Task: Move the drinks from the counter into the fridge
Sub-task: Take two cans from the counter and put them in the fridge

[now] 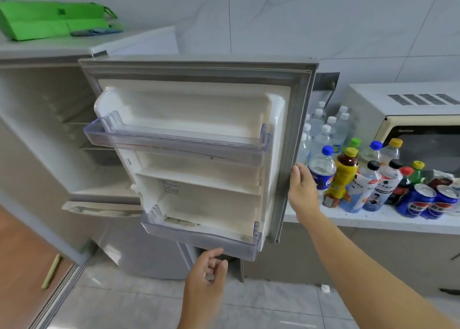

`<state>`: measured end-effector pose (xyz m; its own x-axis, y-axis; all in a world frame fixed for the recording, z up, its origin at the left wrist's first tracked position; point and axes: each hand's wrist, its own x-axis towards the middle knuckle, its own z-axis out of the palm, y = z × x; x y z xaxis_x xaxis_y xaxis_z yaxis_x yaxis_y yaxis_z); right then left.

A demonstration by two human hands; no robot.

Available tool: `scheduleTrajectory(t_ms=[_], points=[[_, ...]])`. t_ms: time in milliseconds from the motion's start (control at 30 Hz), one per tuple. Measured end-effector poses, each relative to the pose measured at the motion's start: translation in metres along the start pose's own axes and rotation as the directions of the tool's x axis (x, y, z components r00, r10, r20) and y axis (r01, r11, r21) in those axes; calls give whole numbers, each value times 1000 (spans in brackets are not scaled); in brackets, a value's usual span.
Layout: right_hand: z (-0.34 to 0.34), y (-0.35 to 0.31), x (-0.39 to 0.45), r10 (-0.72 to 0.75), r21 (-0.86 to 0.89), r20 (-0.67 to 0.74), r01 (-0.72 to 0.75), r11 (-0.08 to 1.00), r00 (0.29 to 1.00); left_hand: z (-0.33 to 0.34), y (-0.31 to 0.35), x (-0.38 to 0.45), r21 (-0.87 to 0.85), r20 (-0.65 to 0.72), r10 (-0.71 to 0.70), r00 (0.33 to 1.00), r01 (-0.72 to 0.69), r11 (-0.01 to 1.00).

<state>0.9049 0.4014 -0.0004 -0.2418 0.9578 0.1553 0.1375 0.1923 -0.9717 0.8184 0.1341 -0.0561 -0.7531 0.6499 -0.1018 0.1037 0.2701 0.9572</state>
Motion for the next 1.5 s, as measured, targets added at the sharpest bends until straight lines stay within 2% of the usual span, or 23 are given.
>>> scheduleTrajectory(t_ms=[100,200,400,600,900,1100,1200,1367,1500], points=[[0,1,0,37,39,-23,-36,999,999,6,-1,4,-26,-26,-7,1000,7,1000],[-9,2,-6,88,58,-71,-84,995,994,17,0,8,-41,25,9,1000,-8,999],[-56,39,-41,173,-74,-86,-179,981,981,65,-12,18,-54,157,58,986,-51,997],[-108,100,-97,363,-80,-126,-374,924,923,106,-23,7,6,319,70,945,-76,997],[-200,171,-108,509,-7,-160,-516,856,846,208,-19,-8,80,378,85,922,-124,989],[-314,208,-79,461,-33,-194,-475,879,866,331,13,-23,101,446,53,894,-109,989],[-374,219,-55,464,-56,-216,-485,873,859,394,43,-28,165,492,37,870,-134,977],[-440,225,0,378,-234,-221,-425,874,899,476,84,-18,276,498,92,862,-258,926],[-460,223,58,224,-405,-151,-267,875,963,532,103,12,333,570,224,790,-472,816]])
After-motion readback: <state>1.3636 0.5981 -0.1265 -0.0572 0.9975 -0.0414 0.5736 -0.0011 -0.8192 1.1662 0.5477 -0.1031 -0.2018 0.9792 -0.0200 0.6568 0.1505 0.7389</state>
